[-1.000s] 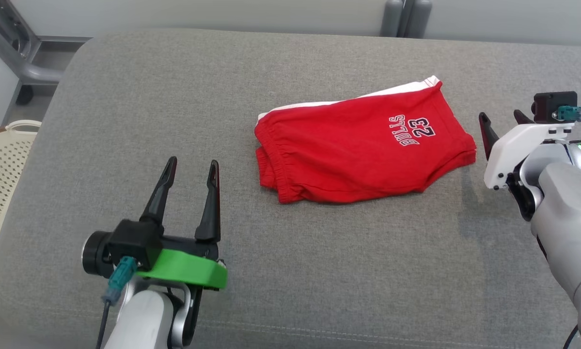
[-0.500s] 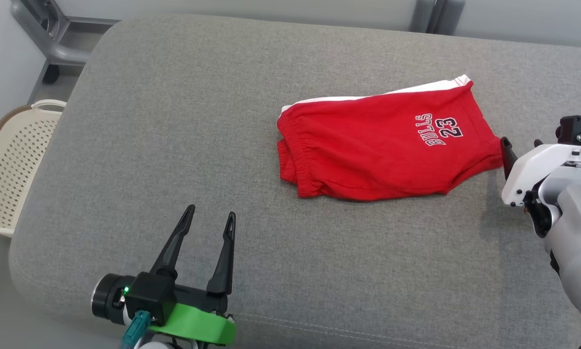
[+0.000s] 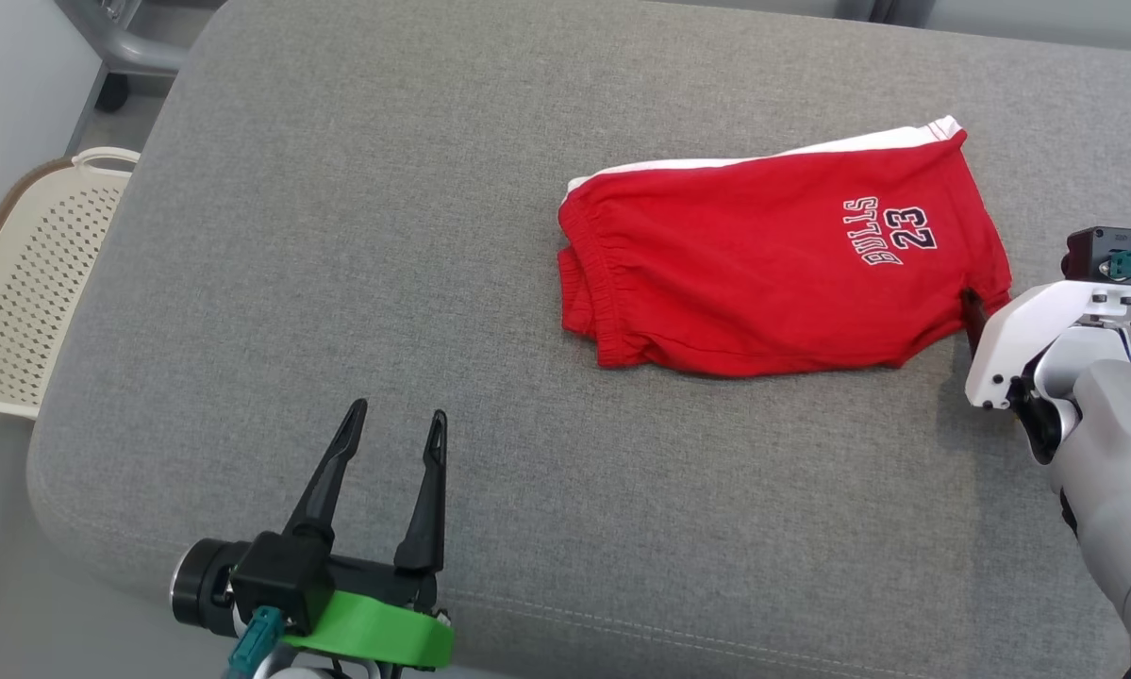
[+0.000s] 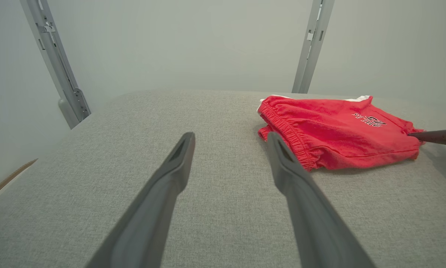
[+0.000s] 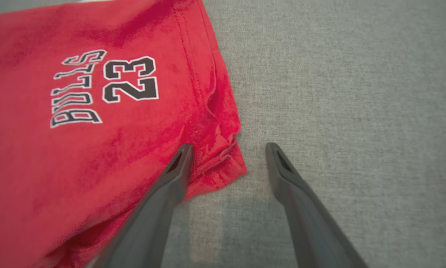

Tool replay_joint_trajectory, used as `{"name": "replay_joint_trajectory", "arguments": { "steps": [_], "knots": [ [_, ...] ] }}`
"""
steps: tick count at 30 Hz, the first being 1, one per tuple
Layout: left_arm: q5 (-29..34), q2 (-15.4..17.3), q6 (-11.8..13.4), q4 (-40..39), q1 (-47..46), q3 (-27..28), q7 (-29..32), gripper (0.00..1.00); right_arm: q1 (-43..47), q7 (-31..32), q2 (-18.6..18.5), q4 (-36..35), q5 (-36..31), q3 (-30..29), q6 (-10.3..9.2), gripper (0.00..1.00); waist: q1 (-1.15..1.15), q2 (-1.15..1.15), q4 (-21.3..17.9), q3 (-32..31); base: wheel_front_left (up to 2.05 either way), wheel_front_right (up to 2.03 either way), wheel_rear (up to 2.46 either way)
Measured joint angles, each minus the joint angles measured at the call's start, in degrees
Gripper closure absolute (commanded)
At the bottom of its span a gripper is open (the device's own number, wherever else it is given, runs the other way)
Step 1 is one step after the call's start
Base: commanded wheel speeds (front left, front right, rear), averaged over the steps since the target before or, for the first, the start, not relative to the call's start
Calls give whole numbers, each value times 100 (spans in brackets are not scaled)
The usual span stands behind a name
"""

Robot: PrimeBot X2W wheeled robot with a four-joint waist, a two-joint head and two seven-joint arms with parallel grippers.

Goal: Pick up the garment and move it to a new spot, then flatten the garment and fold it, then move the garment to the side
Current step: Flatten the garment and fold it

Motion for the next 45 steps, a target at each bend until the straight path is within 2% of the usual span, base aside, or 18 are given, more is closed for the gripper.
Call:
{"name": "replay_joint_trajectory", "arguments": {
  "steps": [2, 5, 6, 10, 18, 36, 37, 38, 45],
  "knots": [
    [-1, -27, -24, 31, 0, 23, 0, 0, 4, 104, 37, -4, -87, -18, -3, 0, 0, 0, -5, -24, 0, 0, 0],
    [-1, -47, -54, 67, 1, 52, 0, 0, 41, 160, 107, -4, -160, -75, -3, 98, 0, 0, -26, -80, 0, 0, 0],
    [-1, -54, -65, 75, 1, 54, 0, 0, 43, 189, 136, -4, -179, -76, -3, 100, 0, 0, -35, -101, 0, 0, 0],
    [-29, -82, -125, 107, 4, 77, 0, 0, 46, 229, 297, -1, -188, -108, -3, 100, 0, 0, -84, -185, 0, 0, 0],
    [-27, -116, -176, 221, 37, 53, 0, 0, 186, 171, 268, 7, -231, -189, -2, 100, 0, 0, -158, -353, 0, 0, 0],
    [3, -175, -175, 322, 338, 125, 0, 0, 940, -345, 569, -30, -36, -274, -2, 100, 0, 0, -447, -903, 0, 0, 0],
    [11, -175, -175, 326, 339, 127, 0, 0, 972, -350, 591, -30, -12, -292, -2, 85, 0, 0, -464, -928, 0, 0, 0],
    [16, -175, -175, 331, 341, 129, 0, 0, 1000, -350, 627, -27, 46, -313, -2, 0, 0, 0, -481, -951, 0, 0, 0],
    [58, -170, -177, 479, 441, 108, 0, 0, 1226, -591, 602, -21, 7, -359, -2, 0, 0, 0, -535, -1162, 0, 0, 0]
  ]
}}
